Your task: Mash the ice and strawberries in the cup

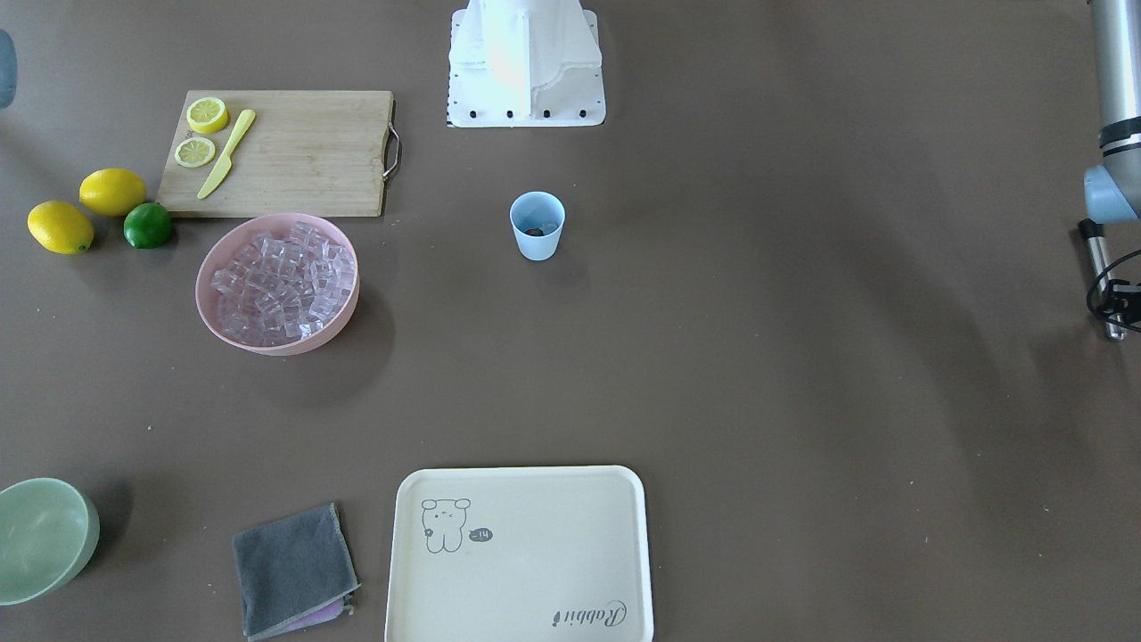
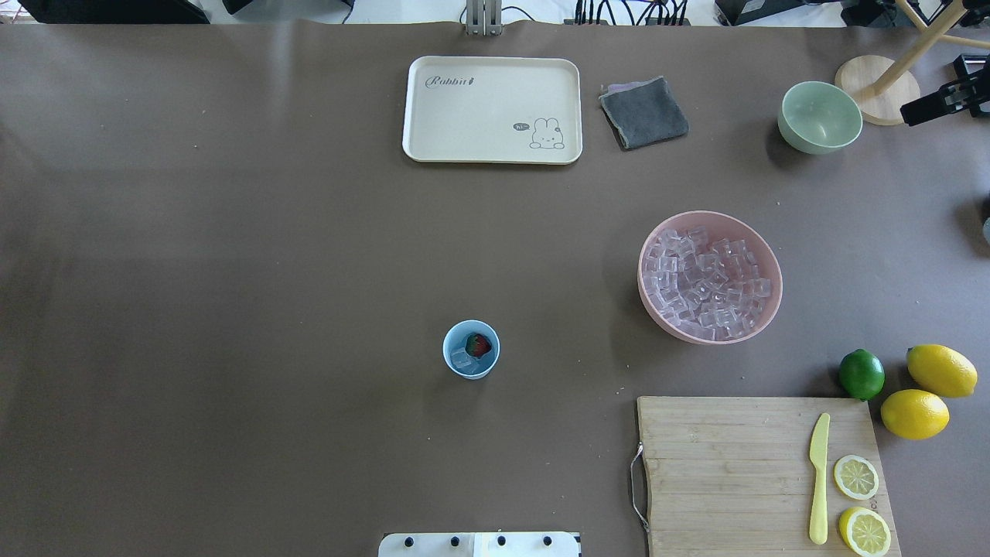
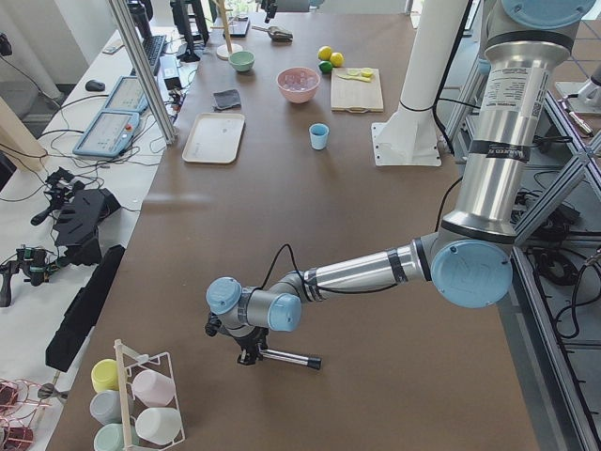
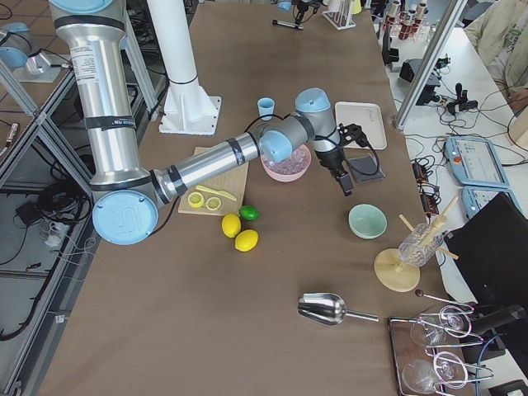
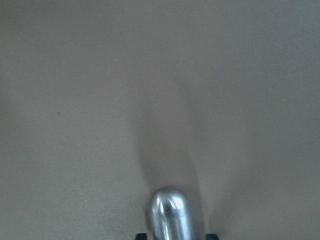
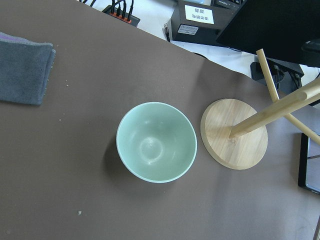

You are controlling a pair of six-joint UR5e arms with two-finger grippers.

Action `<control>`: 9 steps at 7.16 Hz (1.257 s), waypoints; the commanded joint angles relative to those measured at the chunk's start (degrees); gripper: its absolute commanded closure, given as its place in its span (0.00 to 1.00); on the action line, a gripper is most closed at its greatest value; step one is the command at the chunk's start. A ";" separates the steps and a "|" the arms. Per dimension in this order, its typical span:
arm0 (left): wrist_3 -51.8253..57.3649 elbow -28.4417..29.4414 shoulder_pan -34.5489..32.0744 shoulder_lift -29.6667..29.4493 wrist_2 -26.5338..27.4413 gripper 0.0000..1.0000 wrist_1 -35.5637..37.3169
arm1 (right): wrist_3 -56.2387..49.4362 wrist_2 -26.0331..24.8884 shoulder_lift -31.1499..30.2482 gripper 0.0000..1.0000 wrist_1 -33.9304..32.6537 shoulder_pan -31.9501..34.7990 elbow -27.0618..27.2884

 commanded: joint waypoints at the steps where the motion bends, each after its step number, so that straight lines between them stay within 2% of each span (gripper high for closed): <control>1: 0.26 -0.06 0.06 -0.41 0.35 1.00 -0.83 | 0.00 -0.06 0.09 0.00 0.01 0.06 -0.01; 3: -0.08 -2.42 -1.34 -2.50 0.18 1.00 -0.75 | -0.18 -0.06 0.18 0.00 -0.08 0.06 -0.01; 6: 0.00 -9.19 -5.81 -4.35 -1.91 1.00 -0.48 | -0.09 0.64 0.36 0.00 -0.43 0.14 1.92; 8: 0.44 -13.58 -7.50 -5.50 -12.25 1.00 -1.01 | 0.52 0.91 -0.26 0.00 -0.87 0.41 2.27; 9: 0.44 -16.82 -7.42 -6.11 -15.26 1.00 -0.92 | 0.53 0.91 -0.17 0.00 -0.96 0.32 1.41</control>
